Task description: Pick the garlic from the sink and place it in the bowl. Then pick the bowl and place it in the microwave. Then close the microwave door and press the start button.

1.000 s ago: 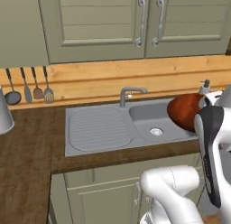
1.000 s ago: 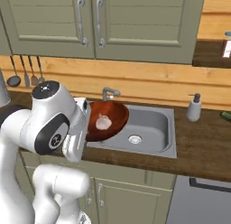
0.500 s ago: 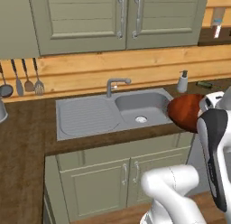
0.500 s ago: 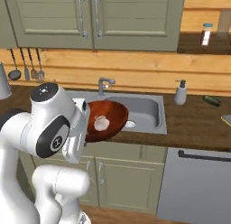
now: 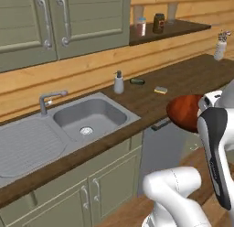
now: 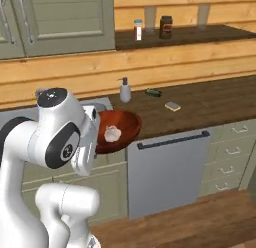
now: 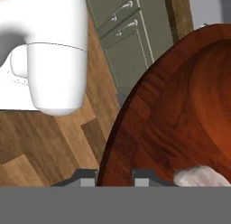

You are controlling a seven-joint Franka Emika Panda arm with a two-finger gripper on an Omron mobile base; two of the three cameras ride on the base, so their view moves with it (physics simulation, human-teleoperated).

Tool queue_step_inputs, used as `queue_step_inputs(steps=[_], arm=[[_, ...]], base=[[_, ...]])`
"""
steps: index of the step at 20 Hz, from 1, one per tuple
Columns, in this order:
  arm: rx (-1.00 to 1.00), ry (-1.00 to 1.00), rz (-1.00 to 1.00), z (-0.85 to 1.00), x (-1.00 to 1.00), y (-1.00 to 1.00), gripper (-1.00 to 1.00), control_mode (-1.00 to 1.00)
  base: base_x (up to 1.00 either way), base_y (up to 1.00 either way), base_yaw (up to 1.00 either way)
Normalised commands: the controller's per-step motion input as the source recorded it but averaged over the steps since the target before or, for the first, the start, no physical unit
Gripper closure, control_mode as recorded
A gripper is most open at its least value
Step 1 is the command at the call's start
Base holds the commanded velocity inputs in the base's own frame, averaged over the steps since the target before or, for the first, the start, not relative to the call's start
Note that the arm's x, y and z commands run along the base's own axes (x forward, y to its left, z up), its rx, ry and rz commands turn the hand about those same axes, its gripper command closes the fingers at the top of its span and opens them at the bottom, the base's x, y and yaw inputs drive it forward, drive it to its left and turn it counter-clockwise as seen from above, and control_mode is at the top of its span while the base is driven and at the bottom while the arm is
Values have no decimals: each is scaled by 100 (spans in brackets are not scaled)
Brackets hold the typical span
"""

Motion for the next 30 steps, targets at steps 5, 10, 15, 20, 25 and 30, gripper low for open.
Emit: queue_step_inputs(steps=[5,10,15,20,25,30], arm=[[0,0,0,0,0,0,100,100],[0,0,0,0,0,0,100,100],[0,0,0,0,0,0,100,100],[0,0,0,0,0,0,100,100],[0,0,0,0,0,0,100,100],[0,0,0,0,0,0,100,100]], base=[[0,-38,-76],[0,-15,-78],[0,-32,-76],[0,-81,-61],[8,-82,-58],[25,-24,-74]])
